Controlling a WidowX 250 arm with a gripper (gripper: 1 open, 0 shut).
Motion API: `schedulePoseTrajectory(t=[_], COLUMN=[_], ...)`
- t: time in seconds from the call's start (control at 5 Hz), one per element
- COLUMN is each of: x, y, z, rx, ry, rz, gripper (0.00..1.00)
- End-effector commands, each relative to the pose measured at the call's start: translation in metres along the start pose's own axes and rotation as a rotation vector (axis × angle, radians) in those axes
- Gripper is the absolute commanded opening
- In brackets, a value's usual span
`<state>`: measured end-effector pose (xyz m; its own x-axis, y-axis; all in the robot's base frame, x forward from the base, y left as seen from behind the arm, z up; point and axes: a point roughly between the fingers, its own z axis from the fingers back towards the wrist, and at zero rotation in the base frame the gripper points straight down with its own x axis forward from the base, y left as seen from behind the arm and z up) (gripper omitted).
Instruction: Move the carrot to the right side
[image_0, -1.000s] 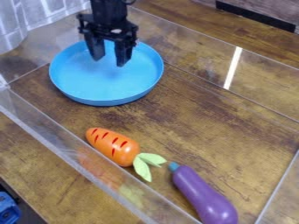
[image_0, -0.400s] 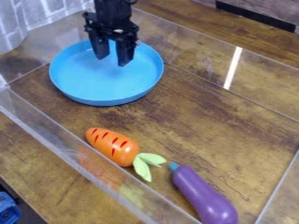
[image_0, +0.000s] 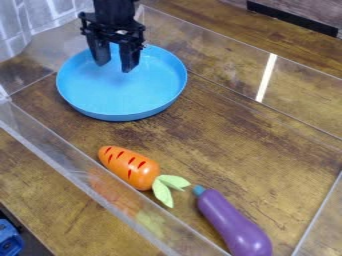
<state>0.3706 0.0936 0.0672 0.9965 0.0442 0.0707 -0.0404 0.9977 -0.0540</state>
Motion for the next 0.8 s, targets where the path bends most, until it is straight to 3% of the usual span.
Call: schedulePoseTrajectory(t=[0.0, 0.4, 0.6], x=[0.007, -0.003, -0.007], y=[-0.003, -0.022, -0.032], z=[0.039, 0.059, 0.057], rx=[0.011, 0.000, -0.014], ry=[-0.092, -0.093, -0.082], rz=[-0.017, 0.092, 0.056], gripper=[1.00, 1.00, 1.00])
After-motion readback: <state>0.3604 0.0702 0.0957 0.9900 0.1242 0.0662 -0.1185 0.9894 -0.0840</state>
